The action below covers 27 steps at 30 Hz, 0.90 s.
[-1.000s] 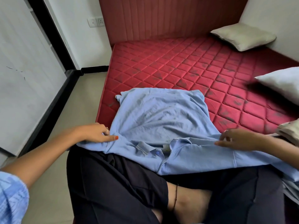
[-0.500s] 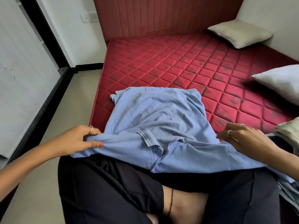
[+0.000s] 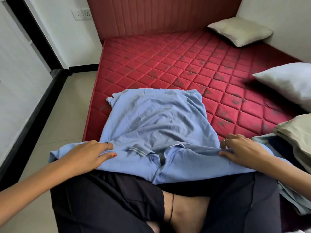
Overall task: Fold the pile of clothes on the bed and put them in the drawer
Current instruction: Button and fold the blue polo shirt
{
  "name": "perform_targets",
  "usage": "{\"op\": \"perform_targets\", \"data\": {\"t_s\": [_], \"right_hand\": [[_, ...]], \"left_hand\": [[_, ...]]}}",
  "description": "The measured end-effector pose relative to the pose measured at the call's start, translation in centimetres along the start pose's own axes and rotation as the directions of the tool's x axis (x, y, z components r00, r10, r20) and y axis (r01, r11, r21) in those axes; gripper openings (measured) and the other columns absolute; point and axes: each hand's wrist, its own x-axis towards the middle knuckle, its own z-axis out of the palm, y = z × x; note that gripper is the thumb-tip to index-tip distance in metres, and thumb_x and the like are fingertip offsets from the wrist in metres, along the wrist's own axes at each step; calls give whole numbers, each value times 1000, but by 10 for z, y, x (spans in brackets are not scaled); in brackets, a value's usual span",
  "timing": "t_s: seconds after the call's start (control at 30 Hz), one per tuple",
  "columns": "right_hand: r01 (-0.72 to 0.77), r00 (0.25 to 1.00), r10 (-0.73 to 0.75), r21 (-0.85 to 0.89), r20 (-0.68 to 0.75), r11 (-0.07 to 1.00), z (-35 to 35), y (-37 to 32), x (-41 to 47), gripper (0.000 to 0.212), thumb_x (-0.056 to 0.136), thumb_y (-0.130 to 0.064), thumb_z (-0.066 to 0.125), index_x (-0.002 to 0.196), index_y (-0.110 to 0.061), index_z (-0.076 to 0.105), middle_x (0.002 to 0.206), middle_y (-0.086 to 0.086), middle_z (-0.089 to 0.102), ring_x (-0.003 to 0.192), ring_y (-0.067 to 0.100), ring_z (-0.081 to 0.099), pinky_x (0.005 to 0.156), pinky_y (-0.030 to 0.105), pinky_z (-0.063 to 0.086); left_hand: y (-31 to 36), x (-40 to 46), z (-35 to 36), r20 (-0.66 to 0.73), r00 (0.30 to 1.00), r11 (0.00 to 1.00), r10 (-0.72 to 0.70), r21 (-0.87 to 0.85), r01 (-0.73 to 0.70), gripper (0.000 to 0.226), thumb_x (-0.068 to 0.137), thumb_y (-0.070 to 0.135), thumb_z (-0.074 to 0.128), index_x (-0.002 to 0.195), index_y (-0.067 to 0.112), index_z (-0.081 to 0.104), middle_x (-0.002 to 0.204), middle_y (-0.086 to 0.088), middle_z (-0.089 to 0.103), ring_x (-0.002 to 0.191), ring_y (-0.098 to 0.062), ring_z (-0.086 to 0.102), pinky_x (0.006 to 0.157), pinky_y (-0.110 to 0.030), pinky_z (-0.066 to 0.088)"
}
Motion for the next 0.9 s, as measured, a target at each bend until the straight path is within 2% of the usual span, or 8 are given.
{"op": "perform_targets", "data": {"t_s": [0.1,0.23,0.37,0.47,0.57,0.63,0.73,0.9], "right_hand": [[-4,993,17,109,-121,994,-3,-2,-3,19,92,-46,52,77,-37,44,87,-14,48,94,24,60,72,37,49],[-58,926,93,104,-366,993,-16,-5,2,23,93,-41,47,86,-27,63,87,-6,62,80,31,65,60,37,50],[-44,814,177,246,-554,968,-32,-5,11,21,94,-28,47,91,-18,65,83,9,64,73,38,63,57,41,49],[-170,814,442,573,-377,802,-45,-6,31,15,97,-20,52,91,-11,63,75,14,59,76,33,58,64,35,38],[-9,925,322,840,-199,543,-57,-27,39,32,96,-14,54,65,-8,57,61,0,49,58,10,47,58,27,36],[48,963,220,902,-156,428,-60,-52,35,34,96,-16,55,63,-11,57,59,-4,48,52,0,44,52,18,37],[81,992,62,918,-113,388,-59,-92,29,24,96,-19,56,75,-10,64,65,-2,56,63,5,48,59,22,40],[168,986,-98,855,-138,491,-30,-128,21,10,95,-14,57,93,-5,61,66,-1,60,61,4,49,62,28,42]], "left_hand": [[11,1,-9,-143,990,965,-11,-260,-26,27,86,70,32,76,47,42,61,1,53,64,-17,57,66,-37,47],[41,11,-24,-317,946,920,-65,-386,-66,29,96,39,49,69,28,43,56,-4,51,59,-21,52,66,-36,41],[48,34,-35,-265,939,836,-221,-547,43,28,97,29,50,74,15,53,61,-13,52,60,-30,47,63,-40,39],[55,55,-35,-157,897,634,-414,-757,160,14,97,22,52,85,15,56,73,0,52,69,-17,48,63,-29,35],[85,65,-36,-130,924,553,-361,-827,100,20,96,11,51,112,23,52,79,0,54,63,-14,45,55,-18,35],[109,69,-34,-73,977,528,-201,-848,45,21,97,8,50,99,23,65,92,3,64,78,-15,55,65,-14,39],[143,74,-29,119,988,497,-97,-854,152,33,95,40,54,80,19,76,90,5,73,92,-6,63,80,-18,45],[175,87,-21,459,881,351,-111,-811,467,48,86,67,50,80,22,67,61,9,56,58,-6,46,51,-17,36]]}}
